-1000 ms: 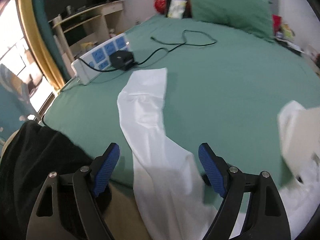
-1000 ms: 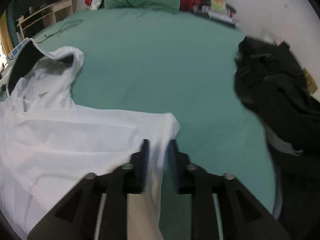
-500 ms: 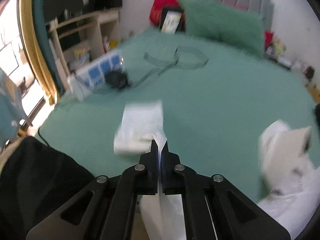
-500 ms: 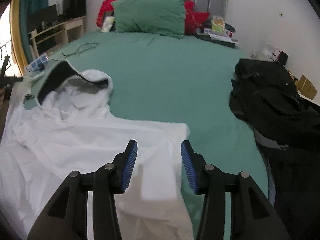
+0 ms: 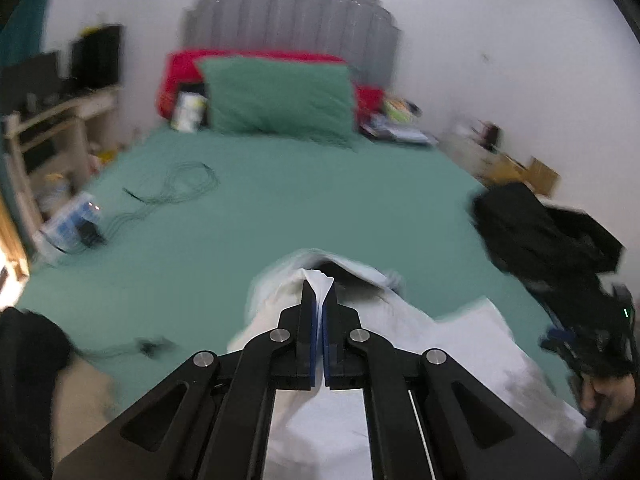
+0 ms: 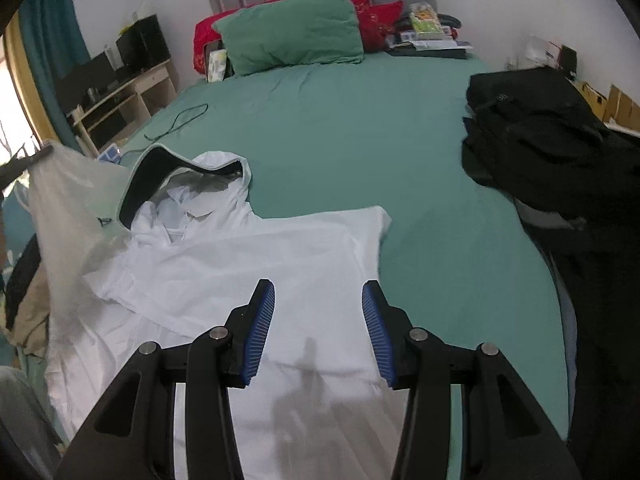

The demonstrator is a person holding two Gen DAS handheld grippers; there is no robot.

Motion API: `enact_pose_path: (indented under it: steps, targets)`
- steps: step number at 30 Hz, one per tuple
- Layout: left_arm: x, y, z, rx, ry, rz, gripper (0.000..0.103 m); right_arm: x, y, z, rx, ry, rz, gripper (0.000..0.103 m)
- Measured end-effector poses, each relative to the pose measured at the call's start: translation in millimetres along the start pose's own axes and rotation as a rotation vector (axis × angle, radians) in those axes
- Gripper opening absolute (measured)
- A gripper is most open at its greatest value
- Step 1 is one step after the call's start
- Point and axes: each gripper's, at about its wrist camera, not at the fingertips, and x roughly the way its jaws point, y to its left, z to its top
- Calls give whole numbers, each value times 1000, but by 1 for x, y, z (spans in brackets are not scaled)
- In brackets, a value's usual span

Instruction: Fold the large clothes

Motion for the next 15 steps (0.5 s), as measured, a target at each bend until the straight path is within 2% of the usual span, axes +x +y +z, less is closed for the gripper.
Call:
enact_pose_path:
  steps: [1,3,5,6,7,10,13,15]
  targets:
    - [5,-8,-9,1,25,-19,3,-3,-4,-3,9,1,-2,46]
    - [26,-36,-37,-1,136,-96,4,-5,-11,-8,24,8,-6,46]
    - [42,-50,-63,-9,241,-170,17,-5,-18,-13,51,21,-1,46]
    - [46,-53,-74,-17,278,-193,38,-3,-20,-13,64,25,3,46]
    - [49,-51,-86,-31,311,-202,49,-1,-22,-14,76,28,9,46]
    - [43,-25,-100,-60,319,-192,49,14,-24,-13,140,45,42,46]
    - [26,15,-102,-93,291,-123,50,28,-8,-7,133,37,78,46]
    - [14,48,-104,-132,272,-61,51,43,17,-1,95,36,113,46]
